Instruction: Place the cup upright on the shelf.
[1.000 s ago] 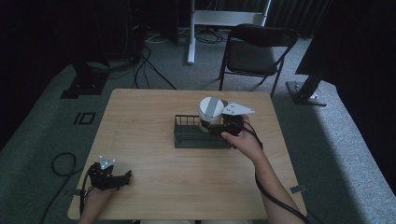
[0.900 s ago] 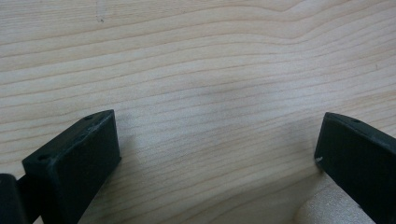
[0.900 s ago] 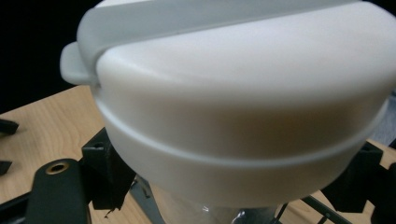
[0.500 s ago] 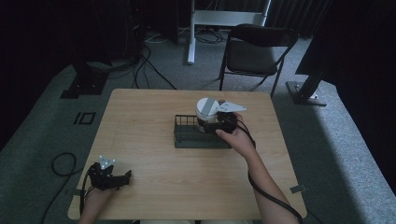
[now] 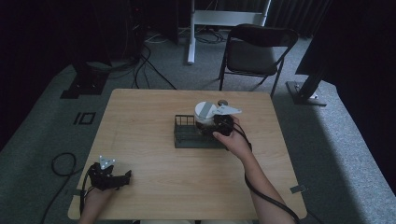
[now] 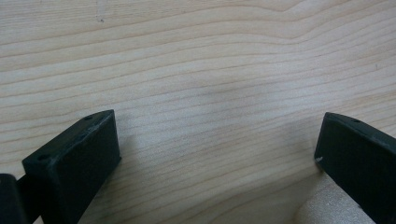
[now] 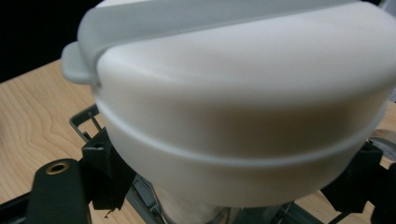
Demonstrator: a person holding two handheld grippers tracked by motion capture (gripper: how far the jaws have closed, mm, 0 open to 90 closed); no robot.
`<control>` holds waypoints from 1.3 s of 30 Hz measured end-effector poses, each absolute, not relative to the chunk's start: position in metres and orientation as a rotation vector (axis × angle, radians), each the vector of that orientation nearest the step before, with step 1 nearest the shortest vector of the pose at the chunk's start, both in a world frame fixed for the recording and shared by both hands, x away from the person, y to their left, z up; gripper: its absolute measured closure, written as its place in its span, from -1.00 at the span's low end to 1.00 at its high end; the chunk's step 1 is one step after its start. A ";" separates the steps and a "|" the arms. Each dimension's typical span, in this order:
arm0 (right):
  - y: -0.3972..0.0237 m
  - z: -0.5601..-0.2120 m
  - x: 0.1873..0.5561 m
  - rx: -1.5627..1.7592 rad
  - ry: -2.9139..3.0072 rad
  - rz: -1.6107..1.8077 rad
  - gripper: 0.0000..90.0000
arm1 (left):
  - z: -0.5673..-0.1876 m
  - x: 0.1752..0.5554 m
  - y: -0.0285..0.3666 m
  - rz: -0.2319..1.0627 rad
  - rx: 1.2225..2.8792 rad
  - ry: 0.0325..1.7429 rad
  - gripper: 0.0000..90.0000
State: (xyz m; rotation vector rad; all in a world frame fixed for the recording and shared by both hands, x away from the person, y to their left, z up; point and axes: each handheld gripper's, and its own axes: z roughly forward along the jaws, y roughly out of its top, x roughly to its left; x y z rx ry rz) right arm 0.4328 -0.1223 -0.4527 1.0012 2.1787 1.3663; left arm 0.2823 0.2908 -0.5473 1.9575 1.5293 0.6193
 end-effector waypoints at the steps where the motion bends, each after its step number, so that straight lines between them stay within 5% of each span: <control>1: -0.122 -0.454 0.433 1.004 2.185 1.361 -0.59 | -0.547 0.282 0.291 0.619 1.957 1.530 -0.99; 39: -0.116 -0.475 0.433 1.048 2.204 1.290 -0.59 | -0.547 0.282 0.291 0.619 1.956 1.530 -0.99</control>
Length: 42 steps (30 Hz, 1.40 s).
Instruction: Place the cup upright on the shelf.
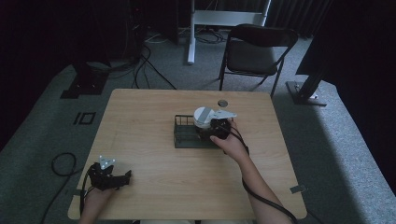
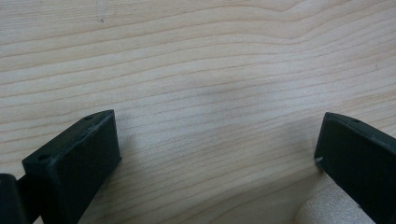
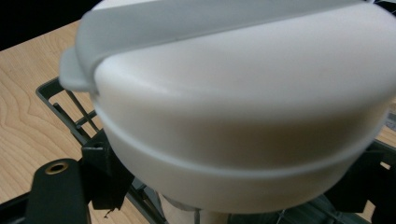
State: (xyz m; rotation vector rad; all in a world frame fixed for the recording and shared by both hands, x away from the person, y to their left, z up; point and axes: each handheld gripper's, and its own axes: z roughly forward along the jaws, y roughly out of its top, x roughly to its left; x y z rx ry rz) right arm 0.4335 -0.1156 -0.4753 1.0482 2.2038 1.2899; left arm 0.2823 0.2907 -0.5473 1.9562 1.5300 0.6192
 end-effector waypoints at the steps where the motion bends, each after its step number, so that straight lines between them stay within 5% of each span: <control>1: -0.116 -0.475 0.433 1.044 2.206 1.288 -0.60 | -0.547 0.282 0.291 0.619 1.956 1.530 -0.99; 42: -0.128 -0.469 0.419 1.026 2.217 1.345 -0.74 | -0.547 0.282 0.291 0.619 1.956 1.530 -0.99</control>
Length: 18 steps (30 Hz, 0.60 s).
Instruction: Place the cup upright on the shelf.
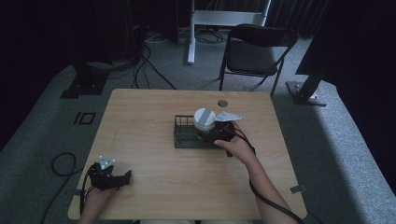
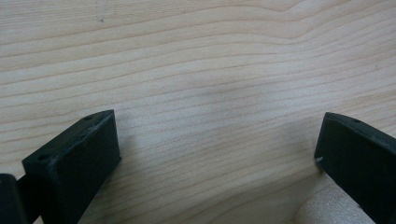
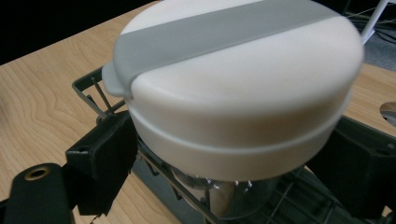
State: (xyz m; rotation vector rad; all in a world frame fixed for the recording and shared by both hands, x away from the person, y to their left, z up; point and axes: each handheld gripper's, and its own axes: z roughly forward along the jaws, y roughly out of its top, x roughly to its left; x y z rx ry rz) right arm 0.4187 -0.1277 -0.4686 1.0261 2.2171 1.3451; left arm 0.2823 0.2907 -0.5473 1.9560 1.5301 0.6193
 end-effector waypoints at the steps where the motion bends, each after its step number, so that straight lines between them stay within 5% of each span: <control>1: -0.128 -0.469 0.418 1.025 2.219 1.347 -0.74 | -0.547 0.282 0.291 0.619 1.956 1.530 -0.99; 18: -0.144 -0.463 0.406 1.001 2.187 1.352 -0.74 | -0.547 0.282 0.291 0.619 1.958 1.530 -0.99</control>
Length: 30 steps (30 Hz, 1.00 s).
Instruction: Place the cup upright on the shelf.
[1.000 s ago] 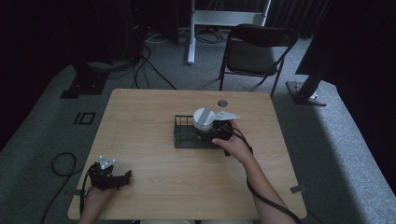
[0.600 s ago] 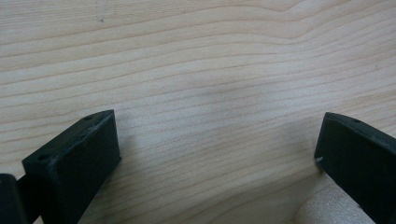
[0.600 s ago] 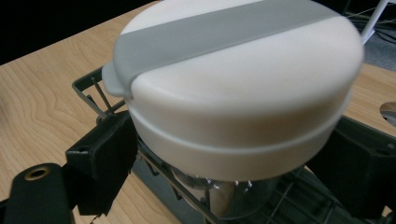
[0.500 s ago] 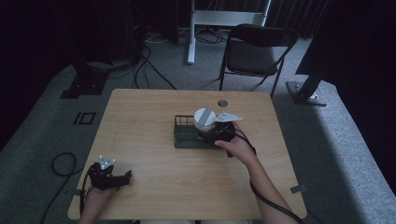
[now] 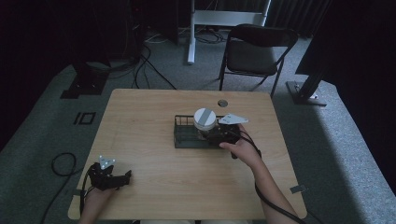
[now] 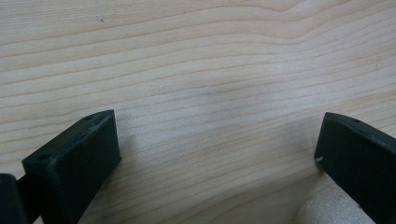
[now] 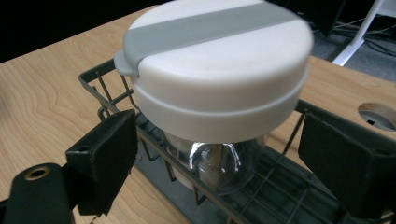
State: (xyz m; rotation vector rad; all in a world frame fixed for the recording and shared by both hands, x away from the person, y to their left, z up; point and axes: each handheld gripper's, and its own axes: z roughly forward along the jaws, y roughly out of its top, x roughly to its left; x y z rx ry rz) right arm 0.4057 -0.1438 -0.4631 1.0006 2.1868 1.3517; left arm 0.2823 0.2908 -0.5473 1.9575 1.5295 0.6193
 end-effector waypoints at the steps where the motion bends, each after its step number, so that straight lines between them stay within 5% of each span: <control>1: -0.145 -0.462 0.405 0.996 2.185 1.354 -0.74 | -0.547 0.282 0.291 0.619 1.956 1.530 -0.99; 30: -0.194 -0.455 0.369 0.988 2.088 1.374 -0.74 | -0.547 0.282 0.291 0.619 1.956 1.530 -0.99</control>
